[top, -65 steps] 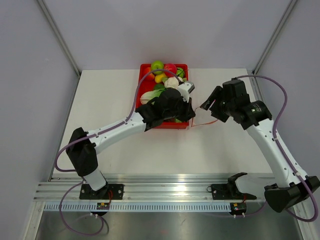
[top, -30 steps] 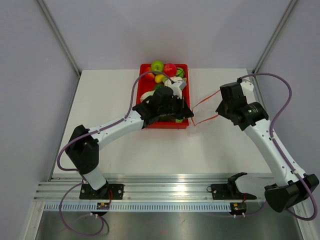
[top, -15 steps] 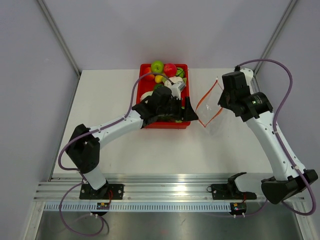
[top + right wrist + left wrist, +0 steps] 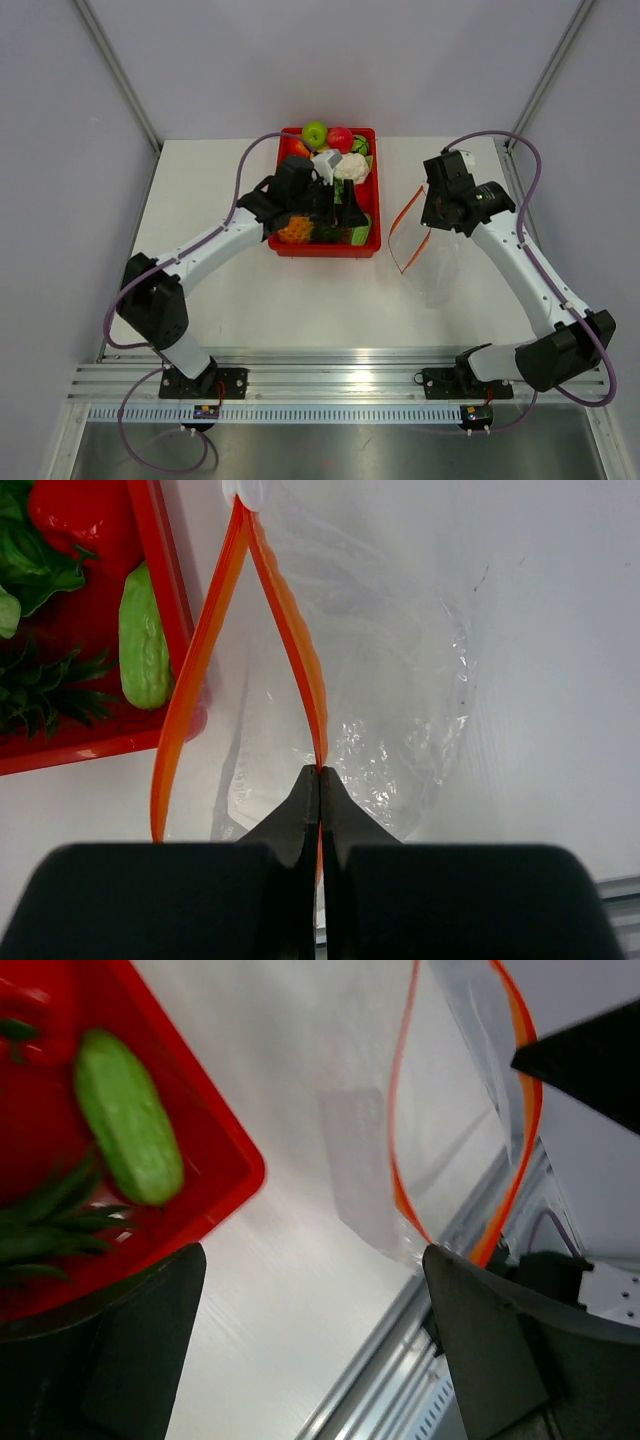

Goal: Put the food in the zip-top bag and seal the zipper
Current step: Open the zipper of the food storage bag, then pick up the fake fruit from the bin.

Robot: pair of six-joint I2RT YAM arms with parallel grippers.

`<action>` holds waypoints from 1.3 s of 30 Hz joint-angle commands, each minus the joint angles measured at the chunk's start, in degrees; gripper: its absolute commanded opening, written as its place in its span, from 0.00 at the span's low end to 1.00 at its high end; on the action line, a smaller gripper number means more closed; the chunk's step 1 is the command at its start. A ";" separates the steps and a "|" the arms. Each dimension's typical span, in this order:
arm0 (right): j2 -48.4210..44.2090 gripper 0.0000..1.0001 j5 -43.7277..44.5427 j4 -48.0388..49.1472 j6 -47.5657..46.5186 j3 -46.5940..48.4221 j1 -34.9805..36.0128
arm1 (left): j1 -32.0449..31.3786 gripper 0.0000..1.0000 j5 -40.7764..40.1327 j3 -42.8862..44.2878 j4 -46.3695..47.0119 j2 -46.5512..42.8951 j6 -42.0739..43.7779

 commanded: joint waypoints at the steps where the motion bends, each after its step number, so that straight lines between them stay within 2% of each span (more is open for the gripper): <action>1: -2.08 0.00 -1.84 4.45 0.54 -0.98 0.33 | 3.71 0.93 -5.86 0.95 -2.65 -4.88 5.20; 2: -2.08 0.00 -2.19 4.37 0.63 -0.90 0.24 | 4.15 0.93 -8.49 1.56 -5.88 -4.53 6.44; 3: -2.00 0.00 -2.37 4.11 0.63 -0.90 0.33 | 4.16 0.92 -14.87 3.48 -7.66 -3.31 7.58; 6: -2.26 0.00 -2.54 3.84 0.54 -0.98 0.24 | 4.16 0.90 -22.73 7.17 -11.36 0.73 11.71; 9: -2.61 0.00 -2.89 3.23 0.81 -0.63 0.15 | 3.98 0.86 -23.11 12.44 -14.52 5.47 15.84; 10: -2.78 0.00 -2.98 3.22 0.89 -0.63 0.33 | 3.90 0.84 -22.94 17.77 -17.49 9.24 16.29; 13: -3.23 0.00 -3.07 2.70 1.24 -0.37 0.24 | 3.81 0.81 -22.32 25.62 -23.12 16.54 17.08; 15: -3.40 0.00 -3.33 2.43 1.25 -0.28 0.24 | 3.81 0.81 -23.45 29.86 -25.16 18.23 17.70; 18: -4.02 0.00 -3.42 2.35 1.33 -0.98 0.24 | 3.81 0.85 -29.85 28.82 -26.74 17.80 18.40; 22: -3.93 0.00 -3.86 2.43 1.60 -0.99 0.33 | 3.81 0.90 -34.09 24.78 -27.27 15.78 19.80; 27: -3.84 0.00 -4.48 2.43 2.12 -0.37 0.33 | 1.62 0.84 -34.01 20.74 -24.38 13.67 23.22; 31: -3.93 0.00 -4.30 2.00 2.30 -0.63 0.41 | -5.31 0.79 -36.72 20.81 -22.88 14.37 28.77; 33: -4.45 0.00 -4.30 1.73 2.39 -0.98 0.41 | -6.91 0.79 -39.53 20.90 -23.14 15.68 28.77; 37: -5.16 0.00 -3.86 1.20 2.48 -1.42 0.33 | -7.71 0.81 -39.46 20.11 -22.79 16.74 28.07; 39: -5.25 0.00 -3.86 0.94 2.48 -1.60 0.41 | -7.71 0.85 -39.63 19.32 -22.26 16.66 27.55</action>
